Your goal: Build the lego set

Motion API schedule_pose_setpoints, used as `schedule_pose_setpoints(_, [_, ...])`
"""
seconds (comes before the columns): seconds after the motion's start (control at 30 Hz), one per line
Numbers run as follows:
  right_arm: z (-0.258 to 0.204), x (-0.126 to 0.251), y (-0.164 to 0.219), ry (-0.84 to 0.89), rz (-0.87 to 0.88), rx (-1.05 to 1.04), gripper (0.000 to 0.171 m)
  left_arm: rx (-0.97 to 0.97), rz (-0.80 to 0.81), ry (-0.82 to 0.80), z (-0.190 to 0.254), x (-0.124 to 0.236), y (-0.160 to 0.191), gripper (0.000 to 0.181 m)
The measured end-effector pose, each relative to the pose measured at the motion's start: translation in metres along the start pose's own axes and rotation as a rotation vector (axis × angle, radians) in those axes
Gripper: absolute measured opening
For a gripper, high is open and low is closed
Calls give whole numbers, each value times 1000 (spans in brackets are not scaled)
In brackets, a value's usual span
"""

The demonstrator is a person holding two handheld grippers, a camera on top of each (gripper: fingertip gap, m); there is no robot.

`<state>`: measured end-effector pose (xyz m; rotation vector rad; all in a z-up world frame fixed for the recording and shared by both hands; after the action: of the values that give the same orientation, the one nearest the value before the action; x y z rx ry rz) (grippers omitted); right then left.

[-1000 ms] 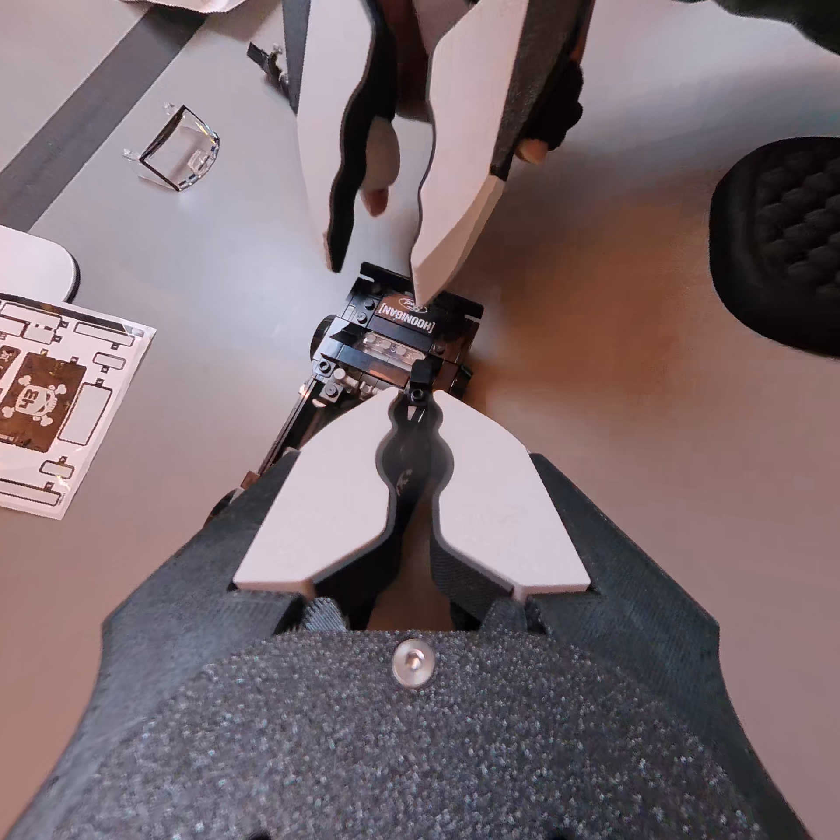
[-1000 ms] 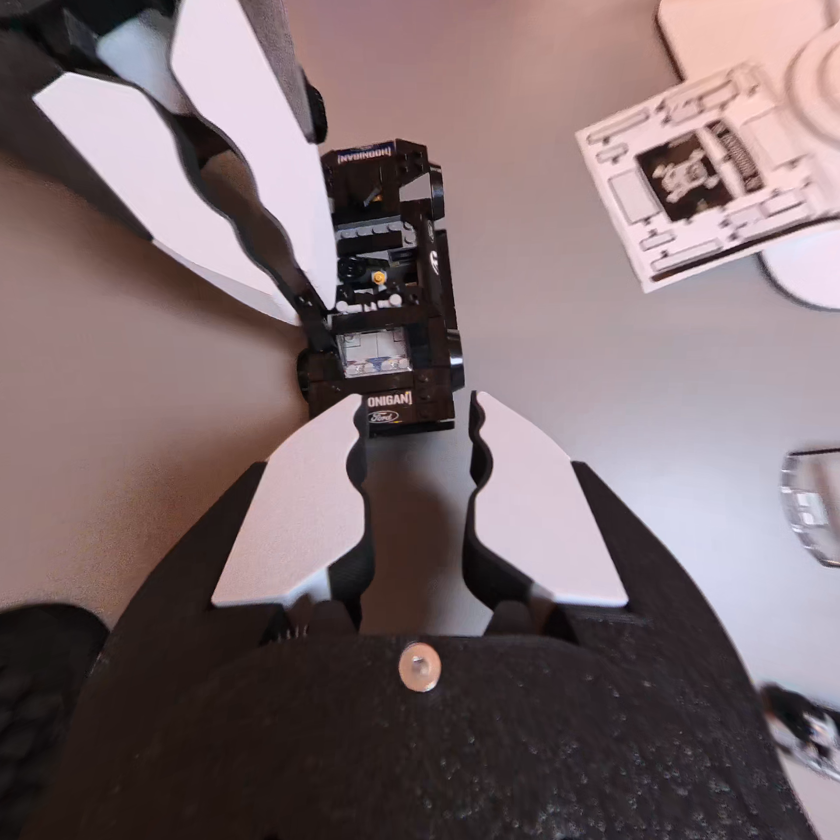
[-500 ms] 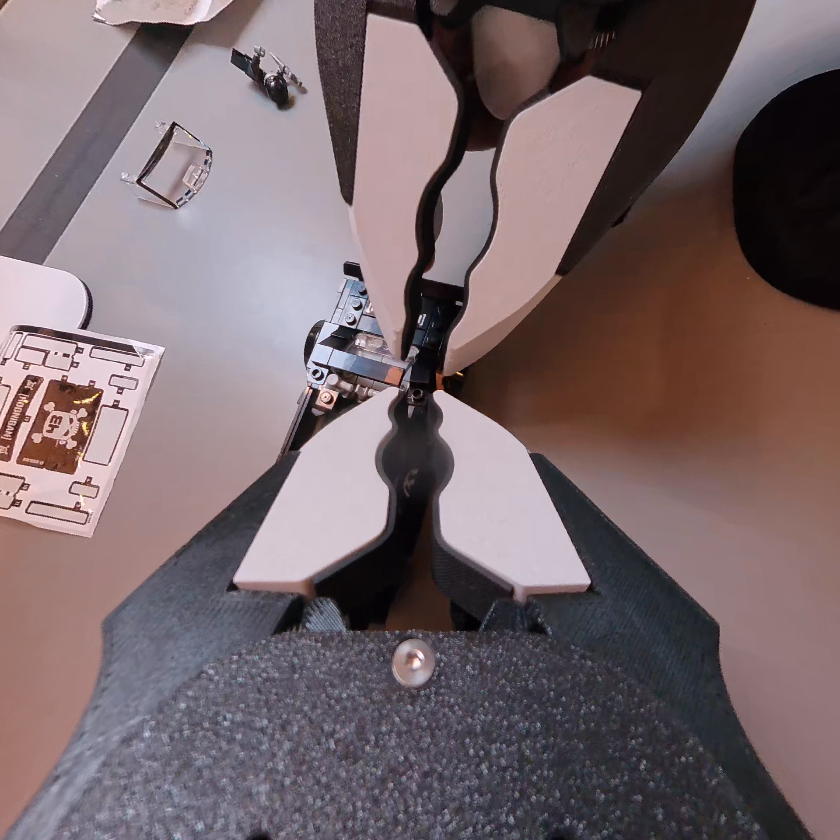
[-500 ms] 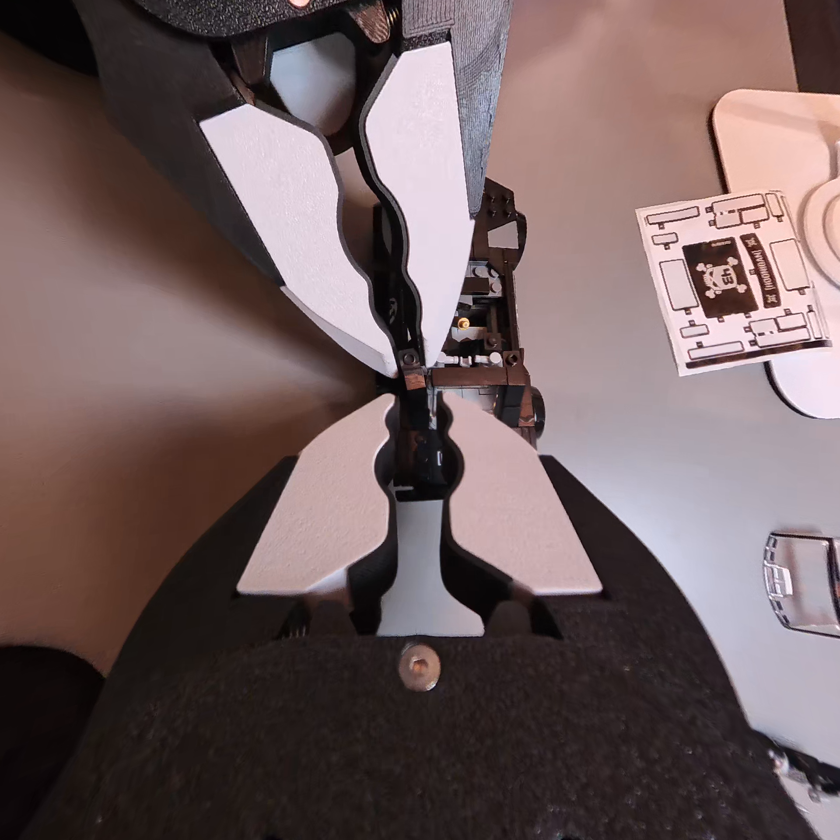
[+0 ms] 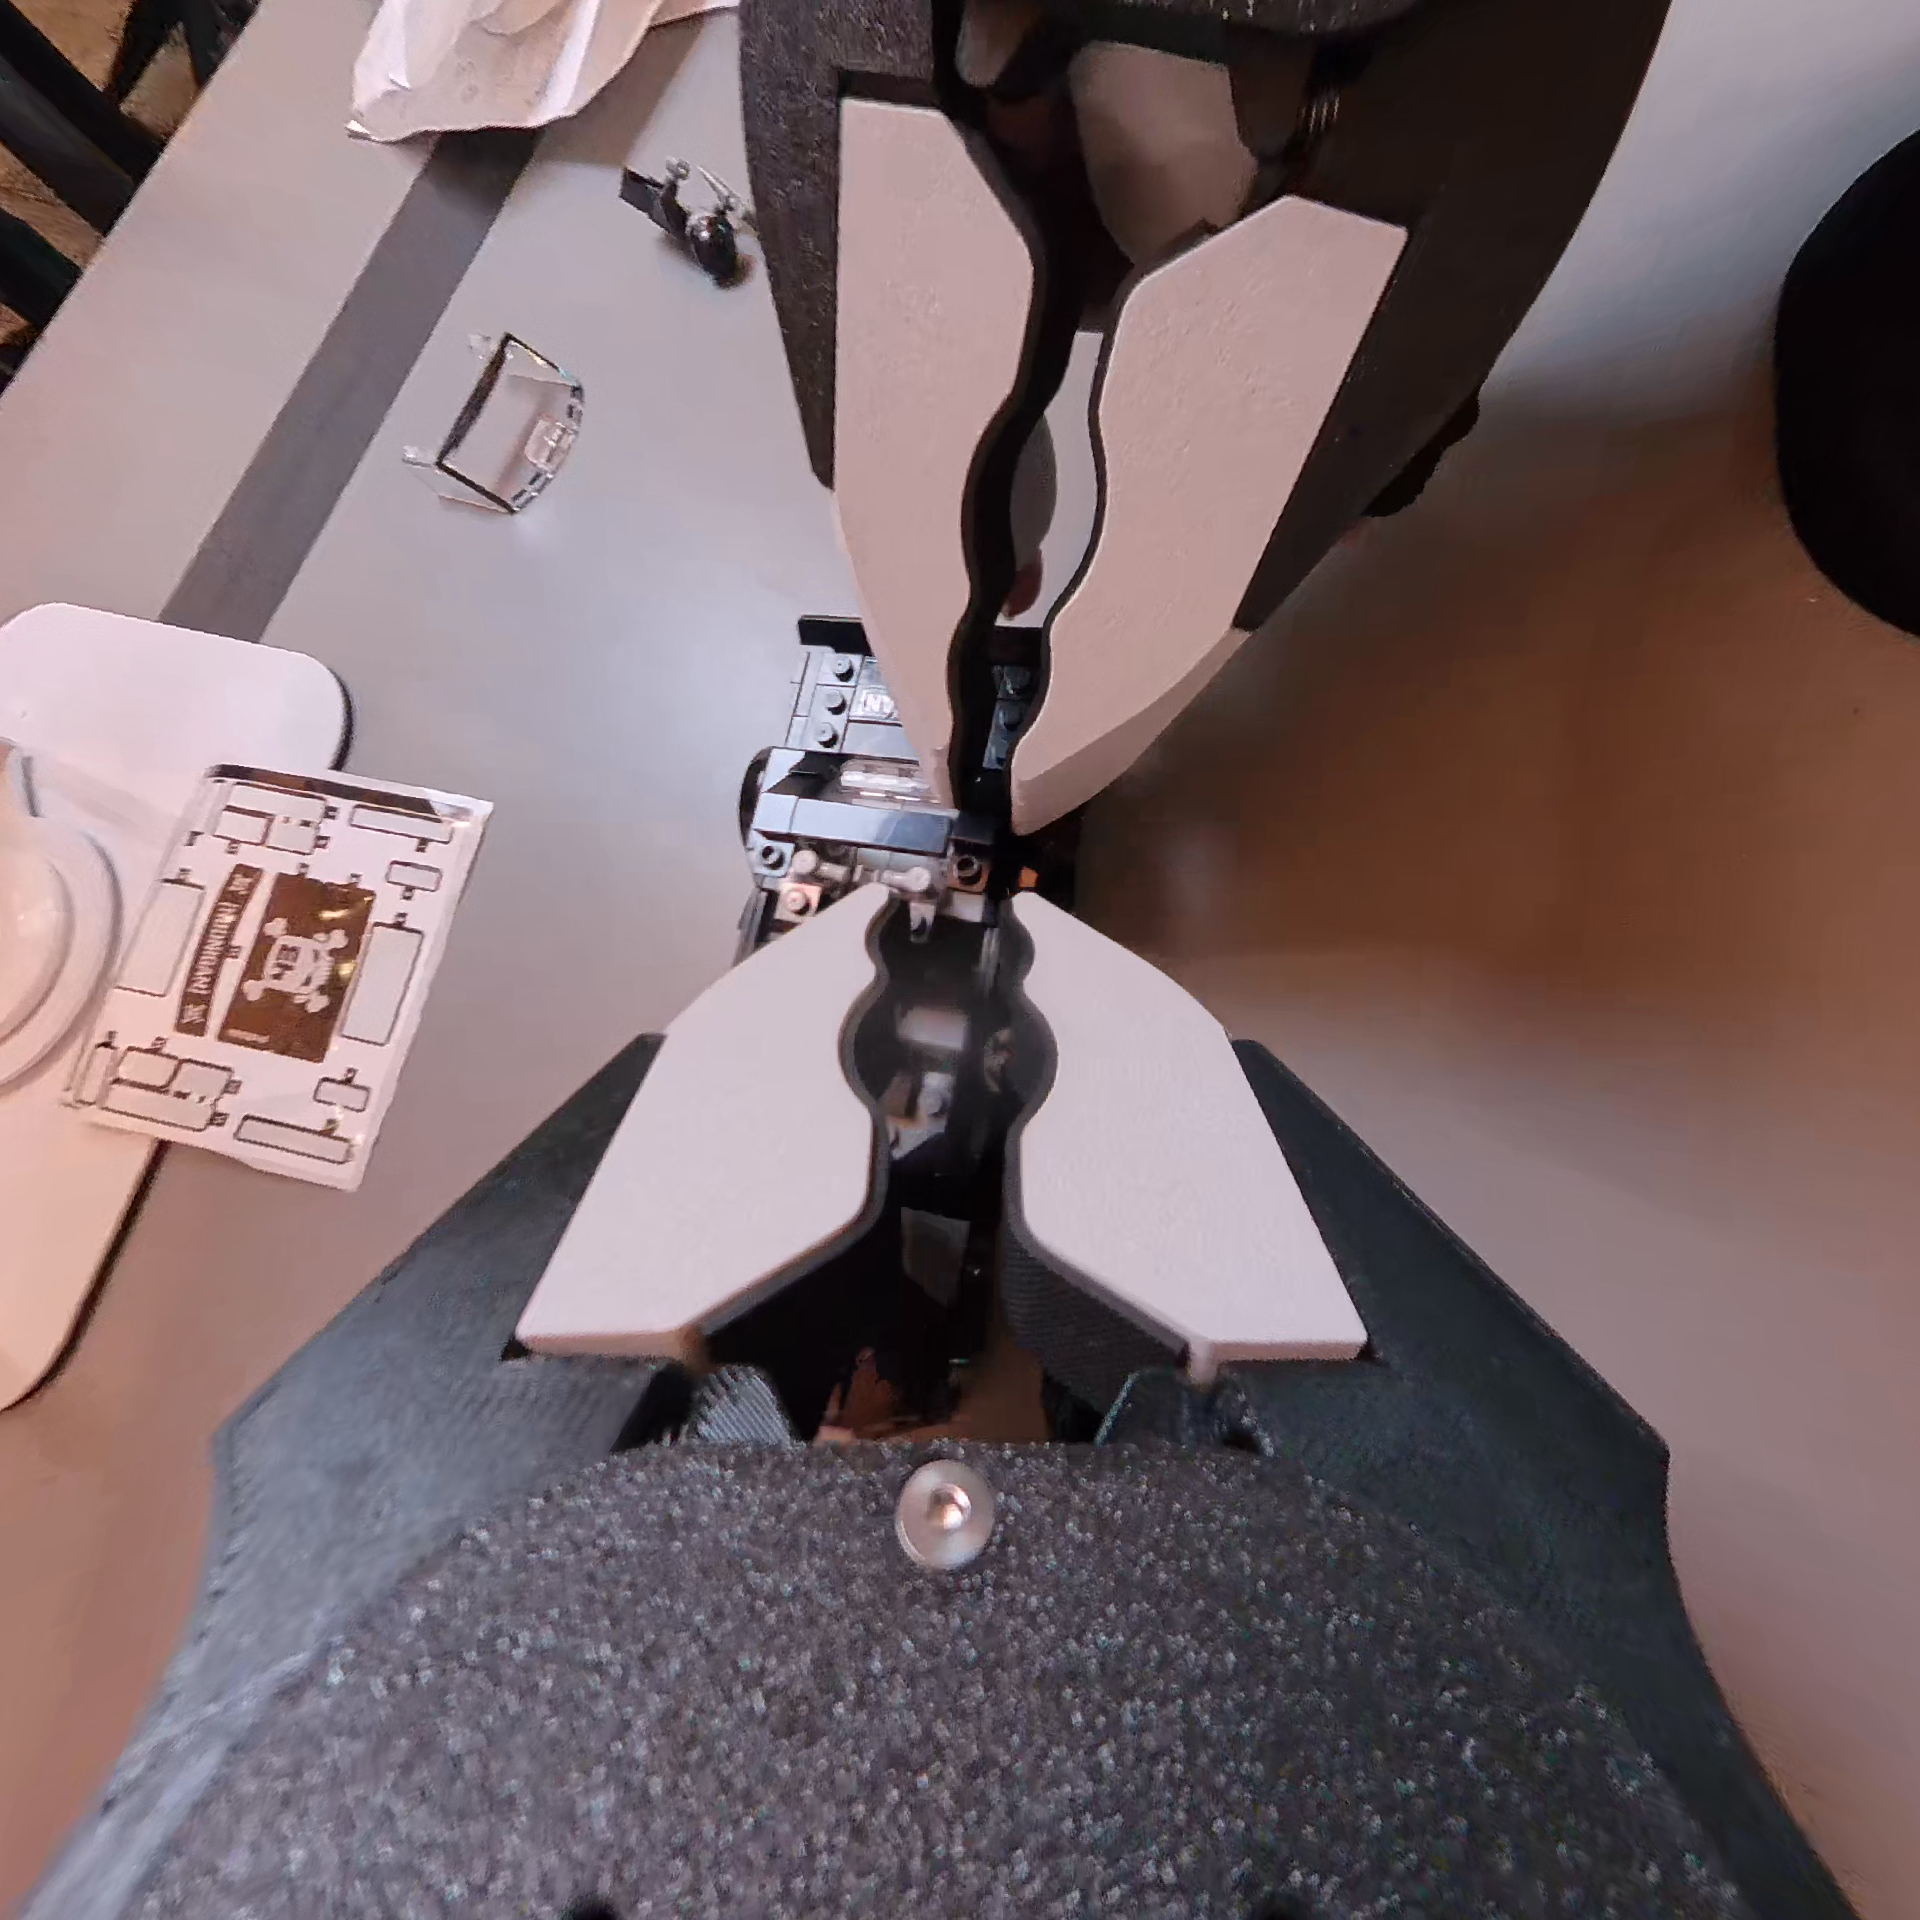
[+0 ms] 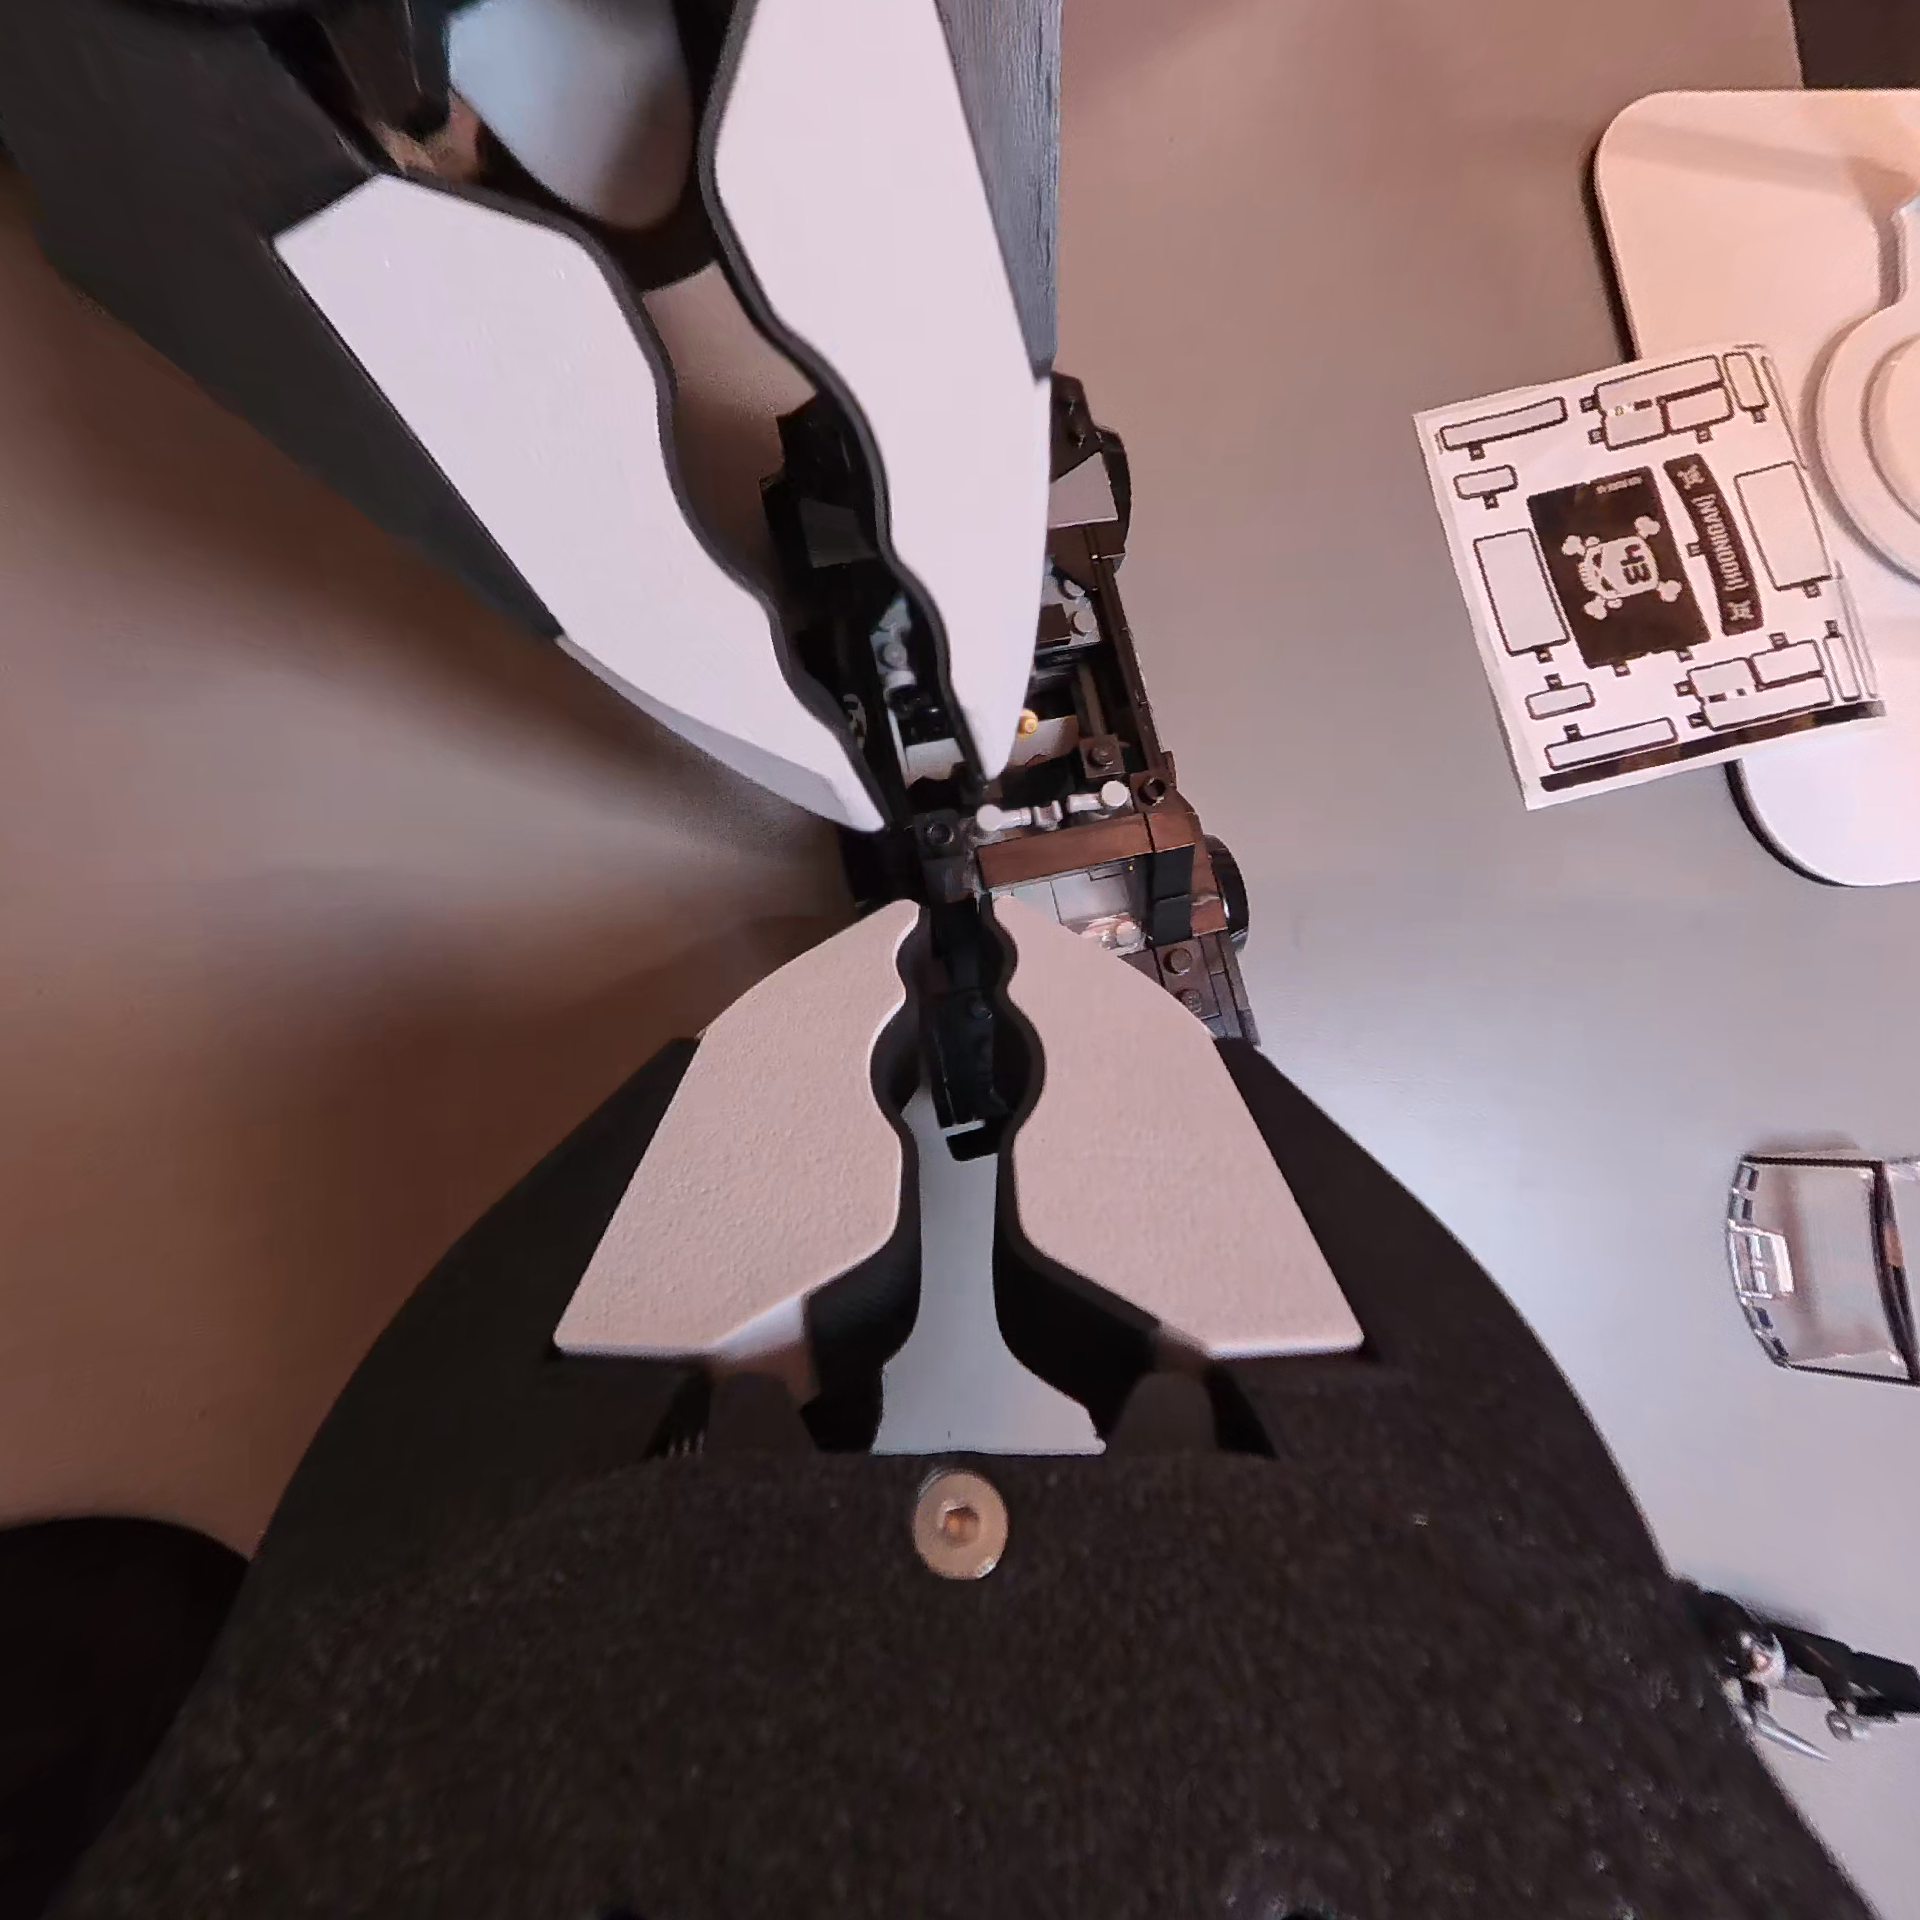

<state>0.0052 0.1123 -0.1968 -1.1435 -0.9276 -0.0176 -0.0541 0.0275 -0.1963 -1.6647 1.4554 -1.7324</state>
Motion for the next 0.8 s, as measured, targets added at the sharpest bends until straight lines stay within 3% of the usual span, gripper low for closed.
schedule_pose_setpoints(0.27, [4, -3, -4, -14, -68, 25, 8, -20, -17, 81, -16, 2, -8, 25])
schedule_pose_setpoints(0.53, [9, -4, -2, -18, -68, -22, 9, -128, -32, 92, -7, -9, -11, 4])
schedule_pose_setpoints(0.8, [15, -3, 3, -53, -28, -93, 10, -158, -69, 67, -7, -16, -12, 0])
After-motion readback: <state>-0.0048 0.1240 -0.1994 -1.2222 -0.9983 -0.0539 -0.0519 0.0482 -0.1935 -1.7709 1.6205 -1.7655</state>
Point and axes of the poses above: each gripper's, where its closed fingertips meet, x back along the fingers, y out of its underside, z = x × y across the jaws, the point moved 7 cm from there along x, back along the fingers, and after that the axes turned 10 degrees about z, right-handed, at the moved point
